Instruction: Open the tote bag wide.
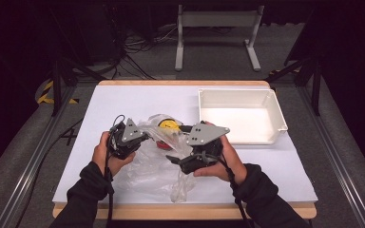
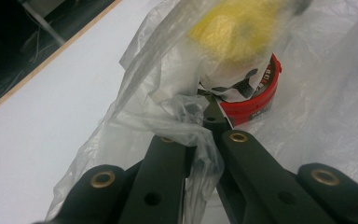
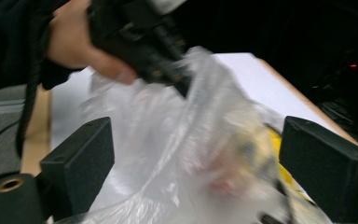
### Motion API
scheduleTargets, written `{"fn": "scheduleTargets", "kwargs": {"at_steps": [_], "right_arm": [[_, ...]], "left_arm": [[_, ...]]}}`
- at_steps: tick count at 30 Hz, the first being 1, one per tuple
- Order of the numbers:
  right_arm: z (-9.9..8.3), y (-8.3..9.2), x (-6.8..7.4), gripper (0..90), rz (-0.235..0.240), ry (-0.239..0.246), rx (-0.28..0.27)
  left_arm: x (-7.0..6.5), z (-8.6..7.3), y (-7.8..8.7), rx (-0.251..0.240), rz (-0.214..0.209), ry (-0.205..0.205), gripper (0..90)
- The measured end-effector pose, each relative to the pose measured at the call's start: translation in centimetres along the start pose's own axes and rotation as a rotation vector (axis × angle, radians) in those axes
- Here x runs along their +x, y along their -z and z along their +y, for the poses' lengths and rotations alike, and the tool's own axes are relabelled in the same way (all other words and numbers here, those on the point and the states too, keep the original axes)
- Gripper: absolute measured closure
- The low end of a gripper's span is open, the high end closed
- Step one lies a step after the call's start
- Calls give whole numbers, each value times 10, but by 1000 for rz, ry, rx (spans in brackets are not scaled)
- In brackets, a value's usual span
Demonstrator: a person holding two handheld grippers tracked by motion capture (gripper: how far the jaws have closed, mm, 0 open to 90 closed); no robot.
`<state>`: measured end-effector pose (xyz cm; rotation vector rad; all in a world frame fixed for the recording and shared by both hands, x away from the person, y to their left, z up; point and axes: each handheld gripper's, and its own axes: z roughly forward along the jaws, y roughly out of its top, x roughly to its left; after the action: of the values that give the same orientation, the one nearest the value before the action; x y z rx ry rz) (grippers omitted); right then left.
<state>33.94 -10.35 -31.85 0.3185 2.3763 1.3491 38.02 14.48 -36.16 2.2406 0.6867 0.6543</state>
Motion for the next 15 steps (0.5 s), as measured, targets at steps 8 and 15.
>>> {"fn": "scheduleTargets", "kwargs": {"at_steps": [8, 15], "right_arm": [[-3, -8, 22, 71, 61, 55, 49], [-8, -4, 29, 87, 91, 55, -41]], "left_arm": [[8, -7, -9, 38, 10, 27, 899], [11, -20, -20, 80, 1, 36, 899]]}}
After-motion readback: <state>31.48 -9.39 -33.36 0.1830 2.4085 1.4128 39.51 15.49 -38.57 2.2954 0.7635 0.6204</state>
